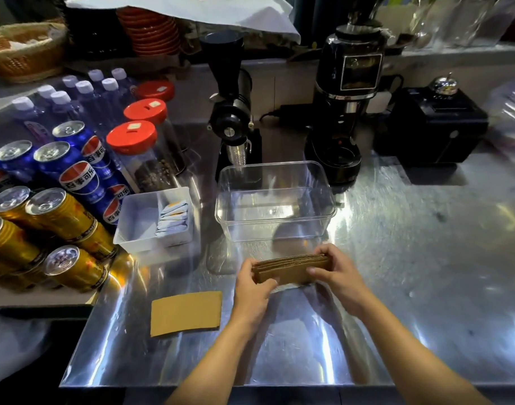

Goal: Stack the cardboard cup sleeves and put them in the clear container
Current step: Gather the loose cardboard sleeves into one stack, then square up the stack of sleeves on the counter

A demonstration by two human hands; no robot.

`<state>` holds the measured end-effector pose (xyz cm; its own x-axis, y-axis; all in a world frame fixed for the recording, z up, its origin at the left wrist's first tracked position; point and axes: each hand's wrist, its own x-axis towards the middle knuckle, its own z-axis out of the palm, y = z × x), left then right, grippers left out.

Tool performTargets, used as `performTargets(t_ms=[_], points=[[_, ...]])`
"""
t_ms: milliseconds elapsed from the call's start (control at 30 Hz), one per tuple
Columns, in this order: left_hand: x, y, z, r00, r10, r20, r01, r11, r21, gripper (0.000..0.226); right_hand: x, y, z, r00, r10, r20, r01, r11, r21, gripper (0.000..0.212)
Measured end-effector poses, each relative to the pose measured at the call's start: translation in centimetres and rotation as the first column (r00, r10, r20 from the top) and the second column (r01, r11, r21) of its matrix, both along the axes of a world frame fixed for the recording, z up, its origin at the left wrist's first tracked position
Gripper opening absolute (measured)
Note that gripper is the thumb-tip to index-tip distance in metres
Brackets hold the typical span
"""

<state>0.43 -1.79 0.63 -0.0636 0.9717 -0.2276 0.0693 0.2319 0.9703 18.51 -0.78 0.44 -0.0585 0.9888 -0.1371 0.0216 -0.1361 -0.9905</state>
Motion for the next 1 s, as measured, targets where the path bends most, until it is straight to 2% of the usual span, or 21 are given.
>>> performTargets(t_ms=[67, 133, 200, 267, 400, 500, 600, 700, 800, 933, 1000], points=[[1.0, -0.5, -0.8, 0.992, 0.058, 0.115, -0.056, 0.998, -0.023, 0.024, -0.5, -0.9, -1.0, 0.996, -0.051, -0.072, 0.052, 0.999, 0.005, 0.029], [1.9, -0.8, -1.4, 0.956, 0.076, 0.284, -0.056, 0.995, -0.079, 0.013, -1.3, -1.5, -1.8, 0.985, -0.125, -0.120, 0.122, 0.992, -0.032, 0.014], [2.4, -0.9, -1.9, 0.931, 0.090, 0.353, -0.056, 0.993, -0.104, 0.011, -1.8, -1.7, -2.4, 0.965, -0.241, -0.100, 0.239, 0.971, -0.030, 0.008], [2.8, -0.7, -2.2, 0.938, 0.133, 0.320, -0.114, 0.990, -0.079, 0.014, -2.2, -1.7, -2.8, 0.940, -0.336, -0.052, 0.336, 0.942, -0.021, 0.011], [3.3, -0.4, -2.6, 0.954, 0.211, 0.212, -0.213, 0.977, -0.018, 0.021, -2.6, -1.6, -3.3, 0.924, -0.381, 0.034, 0.383, 0.923, -0.045, 0.018], [3.6, -0.2, -2.3, 0.939, 0.233, 0.254, -0.237, 0.971, -0.017, 0.021, -3.3, -1.2, -3.0, 0.907, -0.421, 0.013, 0.422, 0.906, -0.024, 0.012], [3.7, 0.3, -1.4, 0.935, 0.228, 0.270, -0.262, 0.961, 0.093, 0.017, -3.9, -0.7, -2.4, 0.887, -0.462, -0.021, 0.462, 0.885, 0.048, 0.015], [3.0, 0.7, -1.4, 0.962, 0.157, 0.223, -0.194, 0.969, 0.156, 0.017, -3.9, -0.4, -2.1, 0.887, -0.460, 0.046, 0.454, 0.886, 0.096, 0.019], [2.4, 0.3, -2.5, 0.995, 0.081, 0.057, -0.087, 0.990, 0.113, 0.018, -3.7, -0.6, -3.0, 0.886, -0.376, 0.271, 0.367, 0.926, 0.084, 0.022], [2.2, 0.3, -2.5, 0.994, 0.076, 0.078, -0.084, 0.990, 0.111, 0.019, -4.0, -0.8, -2.8, 0.882, -0.417, 0.220, 0.396, 0.909, 0.133, 0.021], [1.9, 0.6, -2.6, 0.998, 0.043, 0.046, -0.046, 0.995, 0.084, 0.020, -3.9, -0.9, -3.2, 0.882, -0.373, 0.287, 0.350, 0.928, 0.130, 0.022]])
